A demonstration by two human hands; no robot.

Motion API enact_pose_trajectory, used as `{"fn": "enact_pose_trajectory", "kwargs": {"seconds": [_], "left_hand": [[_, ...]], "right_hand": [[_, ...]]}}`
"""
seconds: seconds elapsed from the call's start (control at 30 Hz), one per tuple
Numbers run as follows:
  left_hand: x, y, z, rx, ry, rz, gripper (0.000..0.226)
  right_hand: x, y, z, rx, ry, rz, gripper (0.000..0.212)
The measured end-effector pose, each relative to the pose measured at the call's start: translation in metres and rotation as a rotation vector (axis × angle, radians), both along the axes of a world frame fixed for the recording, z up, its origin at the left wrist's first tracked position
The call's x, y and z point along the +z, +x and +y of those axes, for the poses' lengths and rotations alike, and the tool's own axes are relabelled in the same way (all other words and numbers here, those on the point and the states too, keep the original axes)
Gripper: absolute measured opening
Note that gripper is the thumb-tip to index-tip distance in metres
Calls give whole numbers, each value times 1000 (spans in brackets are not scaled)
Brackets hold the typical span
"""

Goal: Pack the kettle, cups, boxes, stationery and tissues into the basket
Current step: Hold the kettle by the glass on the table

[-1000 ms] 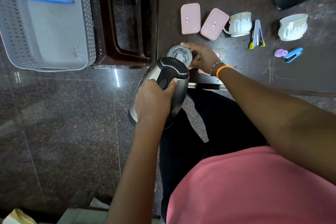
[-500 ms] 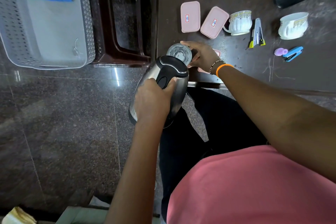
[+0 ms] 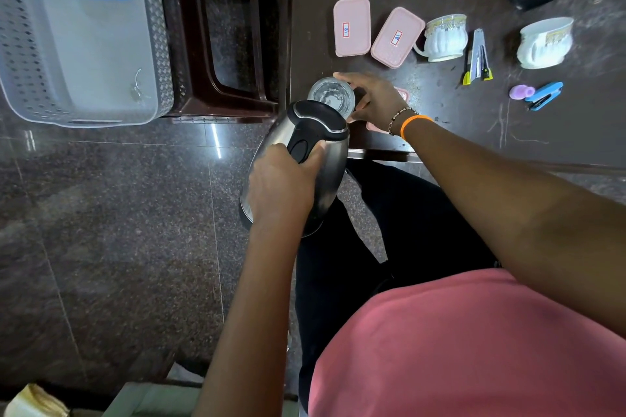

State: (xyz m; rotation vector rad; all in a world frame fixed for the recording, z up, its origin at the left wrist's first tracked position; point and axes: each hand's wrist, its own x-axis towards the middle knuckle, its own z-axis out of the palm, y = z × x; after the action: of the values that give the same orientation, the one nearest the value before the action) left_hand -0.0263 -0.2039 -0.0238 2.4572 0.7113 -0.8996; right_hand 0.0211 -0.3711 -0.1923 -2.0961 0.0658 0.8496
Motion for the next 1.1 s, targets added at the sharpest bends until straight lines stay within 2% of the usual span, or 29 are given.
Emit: {"fn": "enact_pose_trajectory", "kwargs": {"seconds": [0.33,0.5,0.9,1.03,1.1], "left_hand": [[-3,-3,7,16,-41,-11,61],[-8,-9,19,65,-119,-55,46],[-21,-55,43,39,-271,-164,51],[-21,-66,56,65,-323,-198,46],[-17,-68,64,127,-348,-223,42]], "right_hand": [[2,0,0,3,-8,-8,77],[5,0,0,-3,5,-27,76],[10,-4,4,-12,-29,-21,78],[8,-11,3,-6,-100,-11,82],[12,-8,5,77,-180,-42,83]]}}
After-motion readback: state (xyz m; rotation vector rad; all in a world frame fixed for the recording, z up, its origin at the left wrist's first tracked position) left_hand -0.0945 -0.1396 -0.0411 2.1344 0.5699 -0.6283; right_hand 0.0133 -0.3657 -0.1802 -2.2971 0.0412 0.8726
